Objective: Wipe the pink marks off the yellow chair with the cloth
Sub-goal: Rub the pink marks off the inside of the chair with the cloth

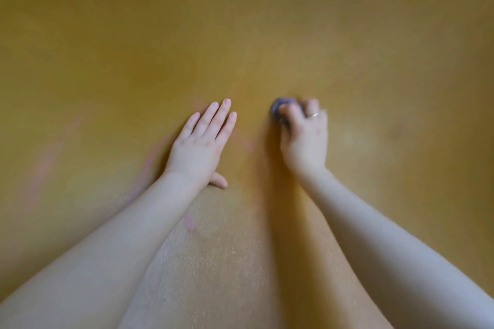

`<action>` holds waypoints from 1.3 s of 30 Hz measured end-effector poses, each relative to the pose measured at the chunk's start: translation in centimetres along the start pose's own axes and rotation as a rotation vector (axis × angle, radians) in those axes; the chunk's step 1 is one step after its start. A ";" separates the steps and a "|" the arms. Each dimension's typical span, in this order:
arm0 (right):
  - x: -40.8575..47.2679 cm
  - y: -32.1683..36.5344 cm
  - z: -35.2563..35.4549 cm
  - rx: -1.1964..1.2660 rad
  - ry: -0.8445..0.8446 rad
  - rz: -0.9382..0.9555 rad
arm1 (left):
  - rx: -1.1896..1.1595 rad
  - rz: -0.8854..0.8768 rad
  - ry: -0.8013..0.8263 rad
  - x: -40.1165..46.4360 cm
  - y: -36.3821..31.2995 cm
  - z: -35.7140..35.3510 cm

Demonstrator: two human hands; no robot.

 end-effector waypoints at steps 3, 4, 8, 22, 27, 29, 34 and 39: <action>-7.3 4.1 -2.9 0.079 0.357 0.176 | -0.018 -0.014 0.010 -0.2 -0.1 0.4; -8.7 4.9 -2.8 0.128 0.426 0.176 | -0.014 -0.017 0.018 -0.5 0.0 0.5; -9.9 5.3 -1.4 0.199 0.672 0.312 | -0.025 0.000 0.116 -3.4 0.8 0.4; -11.0 6.3 -2.2 0.124 0.489 0.175 | -0.066 0.016 0.247 -5.7 0.2 -2.3; -14.9 8.7 2.0 0.255 1.017 0.152 | -0.077 0.004 0.308 -6.3 0.3 -0.9; -14.8 8.2 3.6 0.269 1.177 0.006 | -0.133 -0.055 0.303 -6.9 0.0 -0.2; -10.3 6.8 8.7 0.836 0.665 -0.861 | -0.824 0.017 0.204 -9.1 -2.1 2.1; -9.3 7.2 11.9 1.409 0.409 -1.208 | -1.936 0.240 0.446 -11.0 -4.9 5.3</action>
Point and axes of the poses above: each hand's wrist, its own x-axis towards the middle knuckle, its own z-axis out of the back of the hand, y = z × x, the point moved 4 cm from there along x, towards the middle knuckle, and after that the axes turned 12 degrees about x, right-handed, at the moved point
